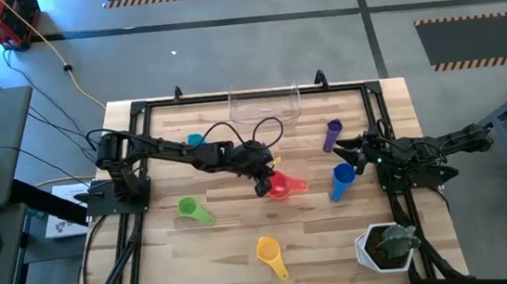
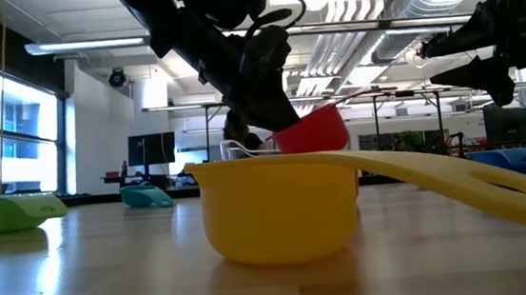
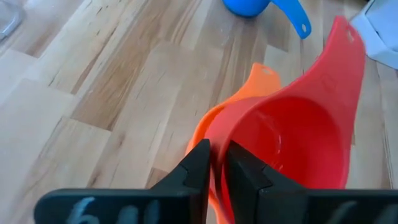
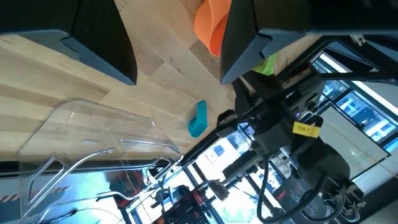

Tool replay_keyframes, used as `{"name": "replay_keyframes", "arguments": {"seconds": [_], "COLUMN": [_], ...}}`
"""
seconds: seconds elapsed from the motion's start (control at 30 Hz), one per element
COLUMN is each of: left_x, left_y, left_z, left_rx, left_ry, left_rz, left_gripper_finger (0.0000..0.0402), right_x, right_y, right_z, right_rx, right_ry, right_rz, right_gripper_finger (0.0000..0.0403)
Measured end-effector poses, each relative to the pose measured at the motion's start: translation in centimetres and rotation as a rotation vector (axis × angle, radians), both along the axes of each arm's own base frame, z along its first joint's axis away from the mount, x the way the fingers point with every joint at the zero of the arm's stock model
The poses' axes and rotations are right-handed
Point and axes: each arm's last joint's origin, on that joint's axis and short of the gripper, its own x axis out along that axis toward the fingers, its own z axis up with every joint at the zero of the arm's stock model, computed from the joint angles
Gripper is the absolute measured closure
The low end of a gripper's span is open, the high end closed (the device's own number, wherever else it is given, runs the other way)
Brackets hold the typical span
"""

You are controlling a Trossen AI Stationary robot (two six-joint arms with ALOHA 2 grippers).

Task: Nest measuring cups in basket
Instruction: Stack the red measuring cup on top of the orange measuring cup, then stack the blue measuring cup on top of the red measuring cup

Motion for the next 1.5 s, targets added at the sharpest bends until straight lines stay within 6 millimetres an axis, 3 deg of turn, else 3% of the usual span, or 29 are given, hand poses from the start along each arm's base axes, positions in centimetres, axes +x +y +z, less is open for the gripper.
{"name": "replay_keyframes", "arguments": {"seconds": [0.67,1.13,1.33,1.5], "left_x": [0.0,0.0,-0.6,-1.7], "left_y": [0.0,0.5,1.3,1.3], "left_z": [0.0,0.1,1.6,4.0], "left_rx": [0.001,-0.060,-0.149,-0.162], "left_ry": [0.000,-0.002,-0.034,-0.066], "left_rz": [0.002,0.040,0.030,0.015], "left_gripper_finger": [0.0355,0.0319,0.0321,0.0321], "right_x": [0.0,0.0,0.0,0.1], "right_y": [0.0,0.0,0.1,0.1], "right_z": [0.0,0.0,0.2,1.0], "right_rx": [0.000,0.003,0.081,0.102], "right_ry": [0.000,-0.001,-0.050,-0.133], "right_rz": [0.002,0.009,0.009,0.030], "right_gripper_finger": [0.0181,0.0181,0.0181,0.0181]}}
